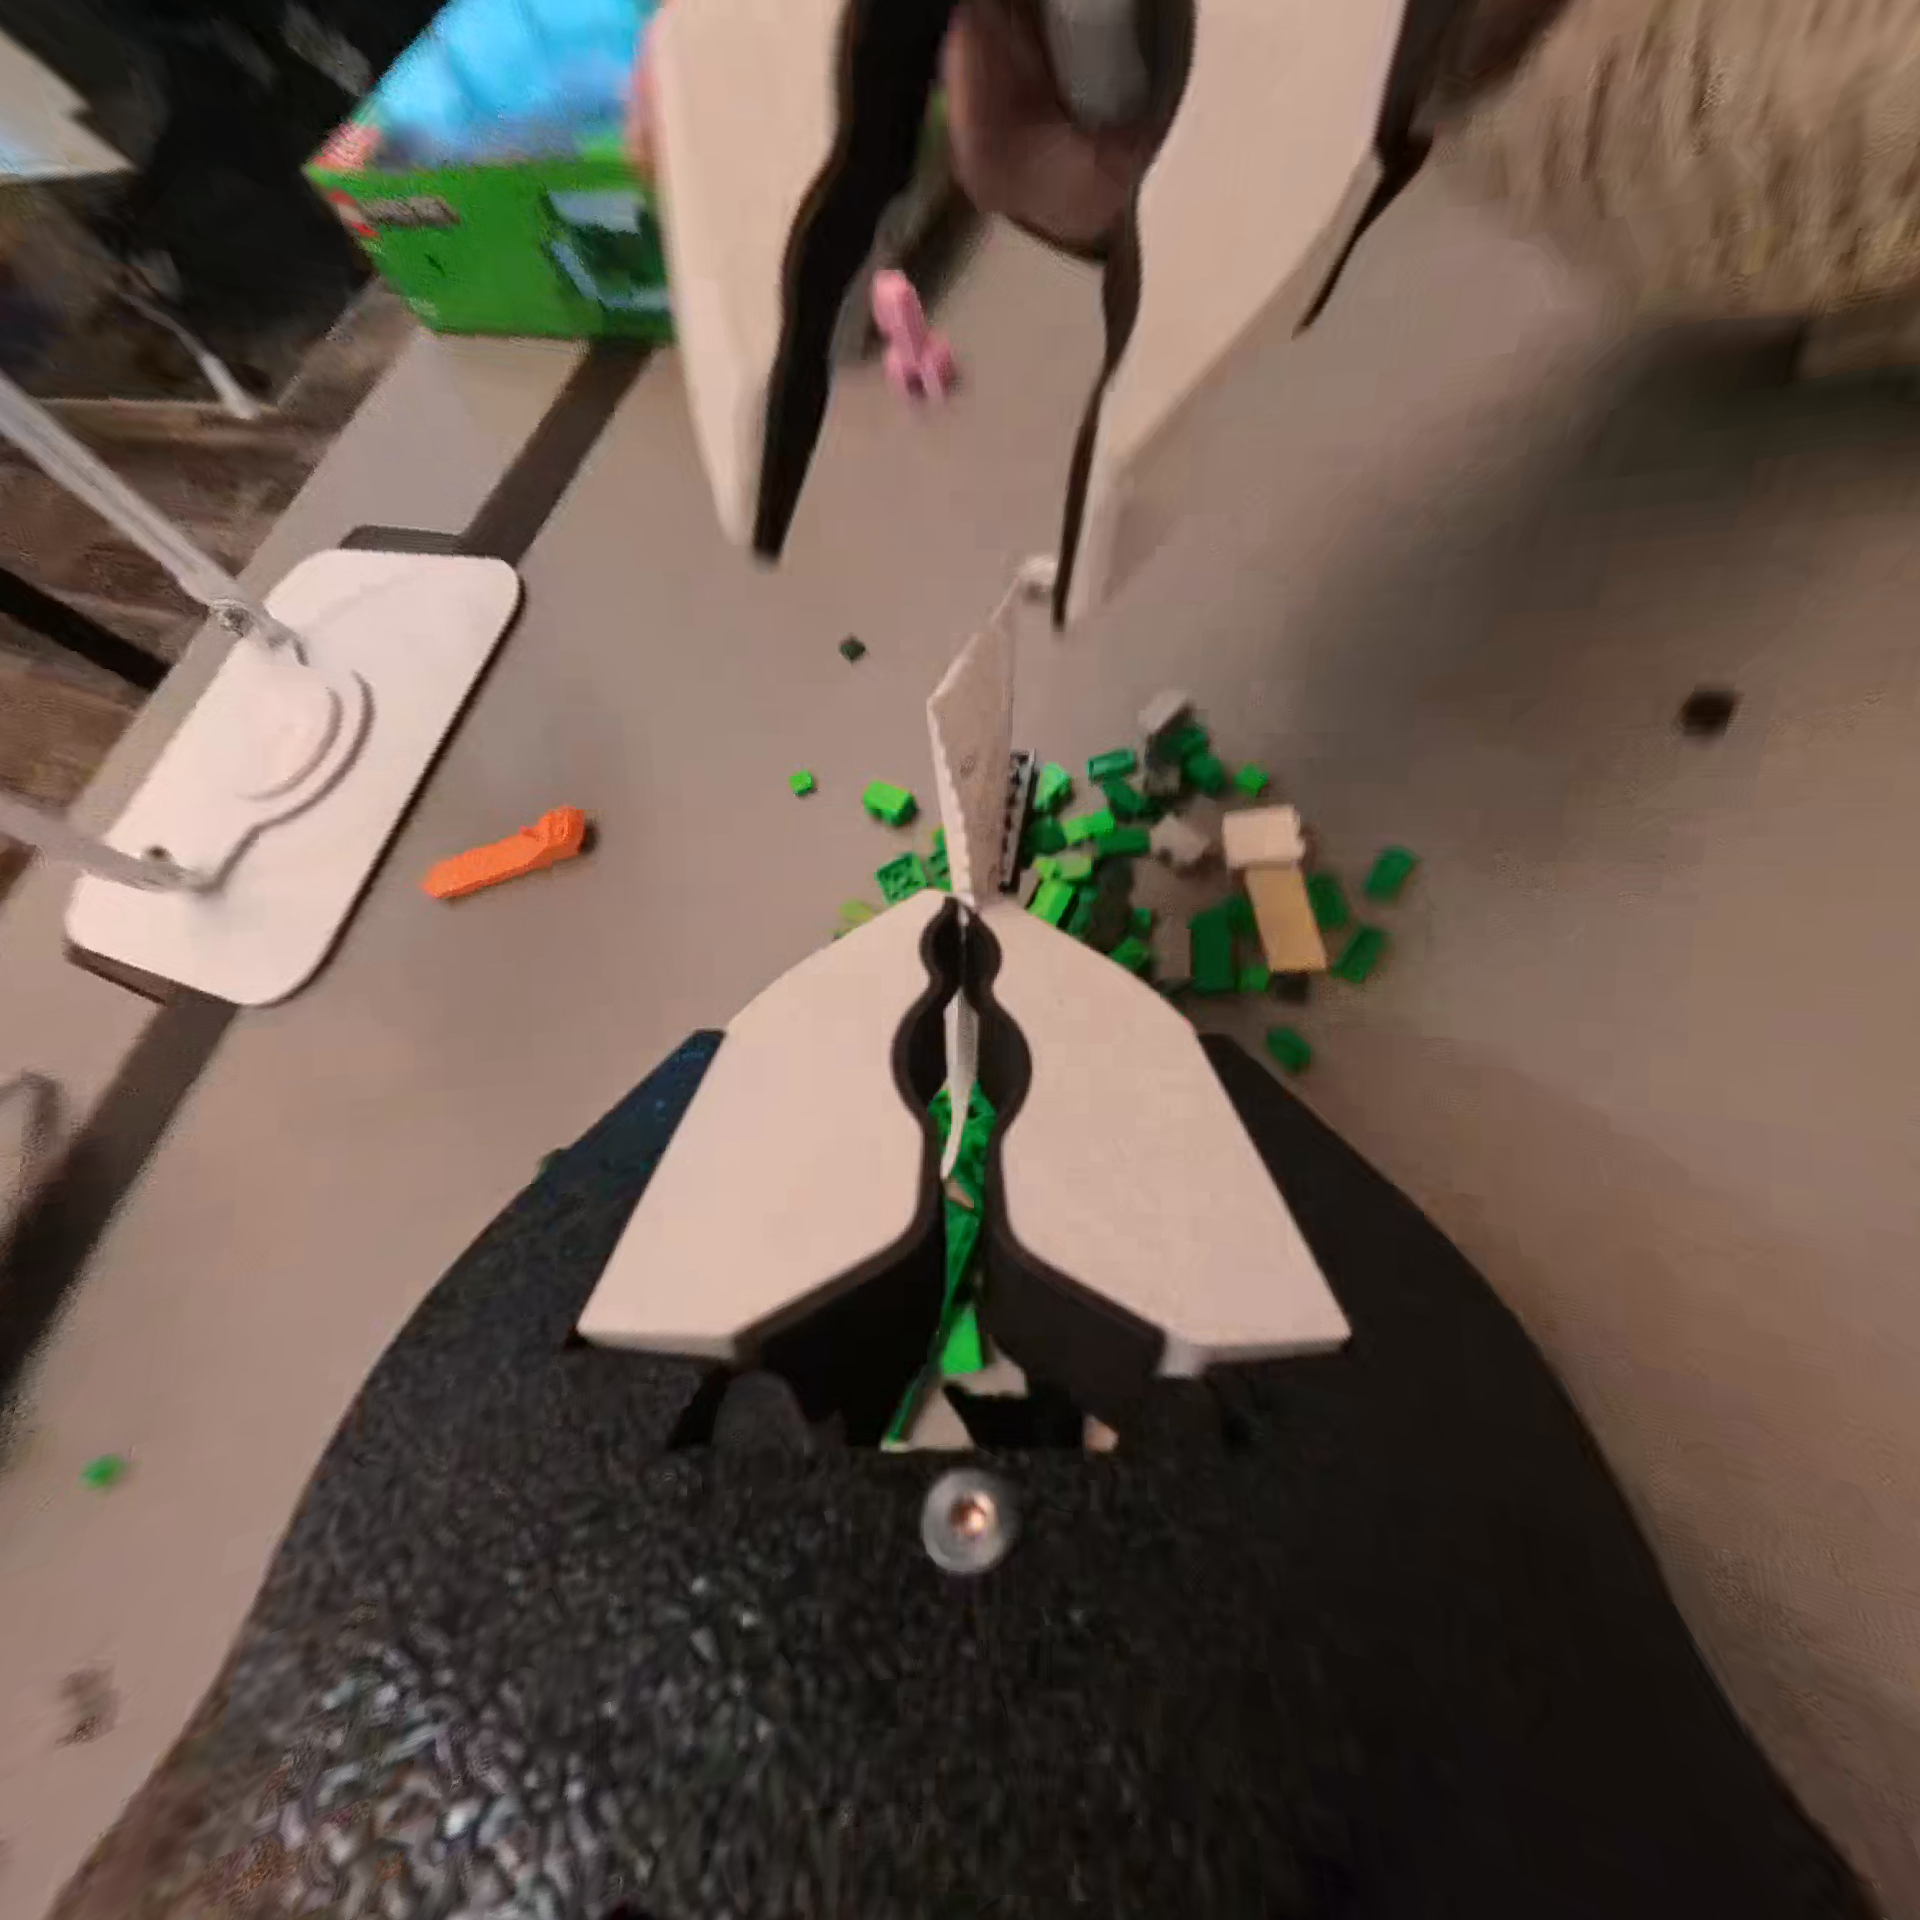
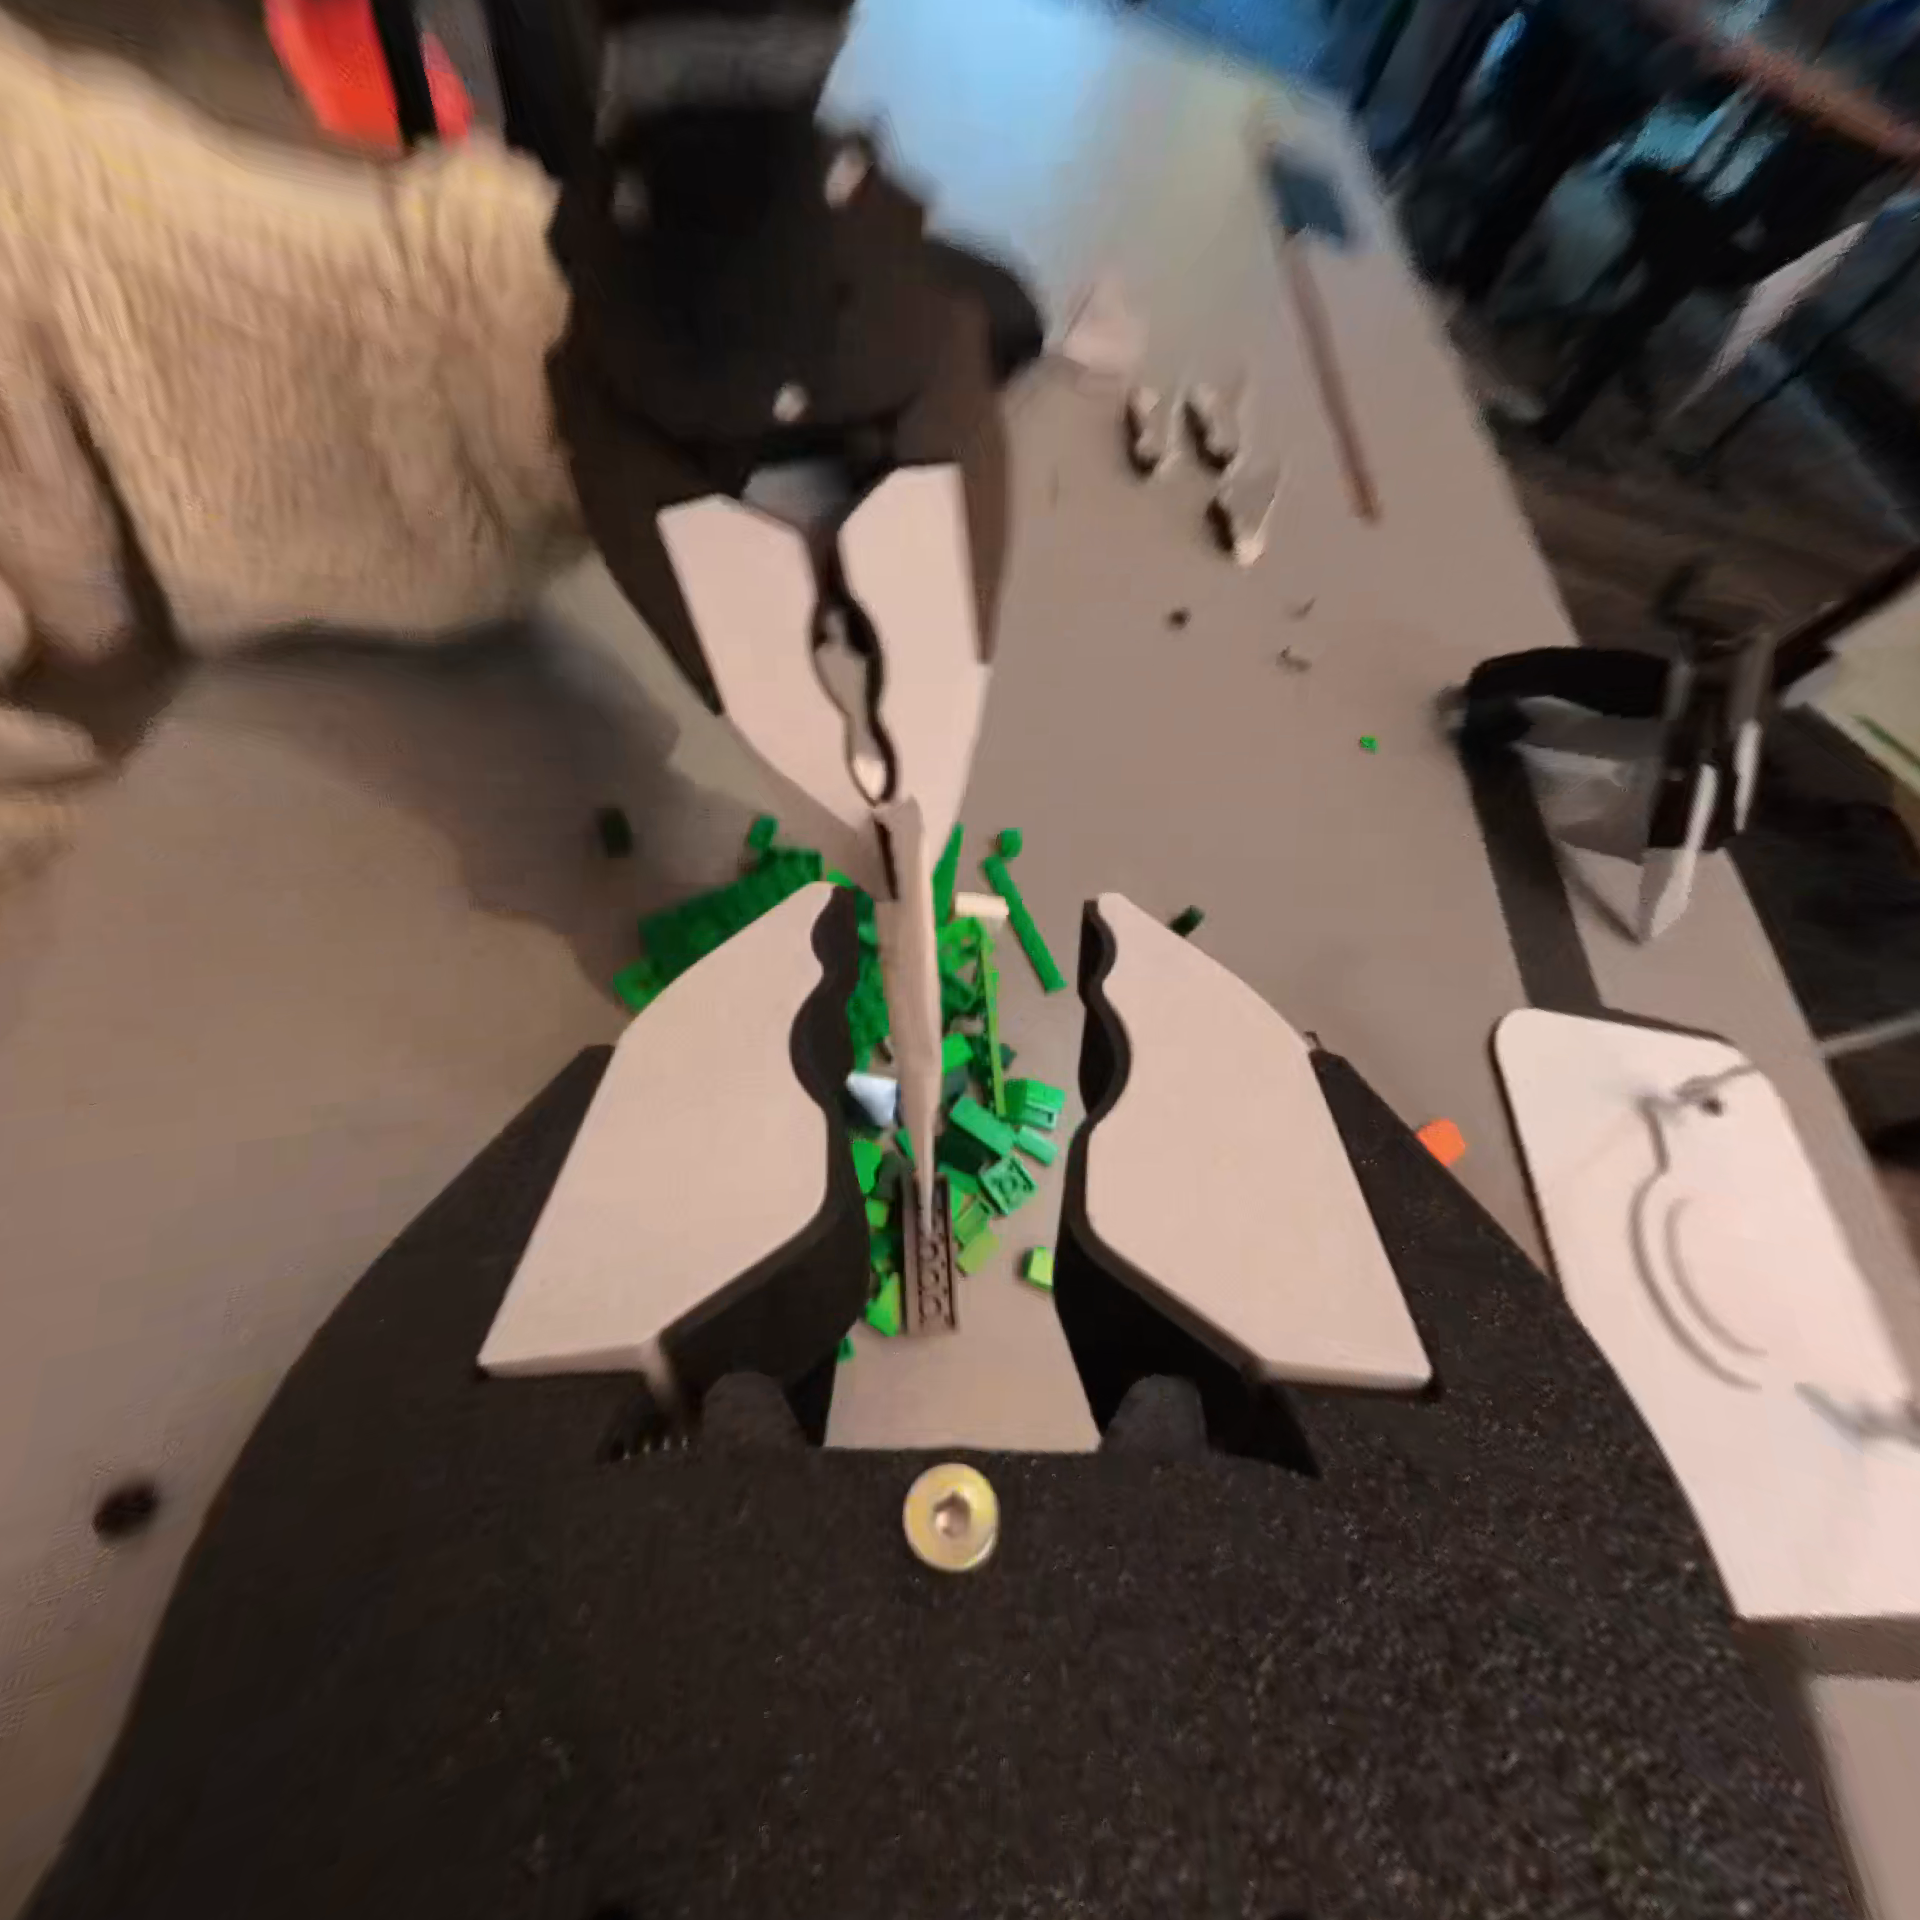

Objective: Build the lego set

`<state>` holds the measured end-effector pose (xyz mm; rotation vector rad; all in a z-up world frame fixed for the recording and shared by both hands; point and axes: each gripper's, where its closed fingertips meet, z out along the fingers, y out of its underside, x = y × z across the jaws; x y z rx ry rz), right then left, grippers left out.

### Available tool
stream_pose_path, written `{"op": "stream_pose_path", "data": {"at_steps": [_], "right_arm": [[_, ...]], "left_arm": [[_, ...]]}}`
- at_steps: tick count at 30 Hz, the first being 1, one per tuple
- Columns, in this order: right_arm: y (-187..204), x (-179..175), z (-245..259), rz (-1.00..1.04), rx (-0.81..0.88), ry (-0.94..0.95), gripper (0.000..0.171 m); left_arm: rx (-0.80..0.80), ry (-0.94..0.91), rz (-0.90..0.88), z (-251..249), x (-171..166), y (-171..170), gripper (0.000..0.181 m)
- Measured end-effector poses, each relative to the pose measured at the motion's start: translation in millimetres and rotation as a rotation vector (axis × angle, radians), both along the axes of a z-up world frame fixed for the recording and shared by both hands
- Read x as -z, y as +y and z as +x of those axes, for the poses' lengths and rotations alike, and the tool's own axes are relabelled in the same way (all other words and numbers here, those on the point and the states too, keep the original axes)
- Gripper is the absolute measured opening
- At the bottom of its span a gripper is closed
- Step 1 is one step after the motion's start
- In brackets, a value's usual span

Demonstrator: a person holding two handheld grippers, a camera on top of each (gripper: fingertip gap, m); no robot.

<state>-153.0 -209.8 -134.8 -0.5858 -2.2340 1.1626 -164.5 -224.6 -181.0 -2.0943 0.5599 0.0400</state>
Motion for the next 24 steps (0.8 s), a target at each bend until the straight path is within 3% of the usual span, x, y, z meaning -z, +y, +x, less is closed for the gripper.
{"op": "stream_pose_path", "data": {"at_steps": [2, 5, 8, 16, 24], "right_arm": [[-14.9, 12.4, 1.3, 0.144, -0.059, -0.058, 0.037], [-18.1, 26.8, 2.6, 0.251, -0.101, -0.129, 0.019], [-19.5, 36.3, 7.4, 0.232, -0.14, -0.188, 0.001], [-15.7, 25.3, 10.7, -0.007, -0.123, -0.171, 0.0], [-9.4, 28.4, 7.9, 0.1, -0.074, -0.118, 0.0]], "left_arm": [[0.045, 0.128, -0.093, 4.8, 5.0, 0.9, 0.0], [0.075, 0.193, -0.135, 11.1, 6.6, 3.9, 0.0], [0.078, 0.18, -0.124, 16.5, 7.0, 6.0, 0.0], [0.065, 0.087, 0.029, 18.5, -3.4, 8.8, 0.0], [0.054, 0.243, -0.016, 13.0, -2.6, 11.2, 0.0]]}}
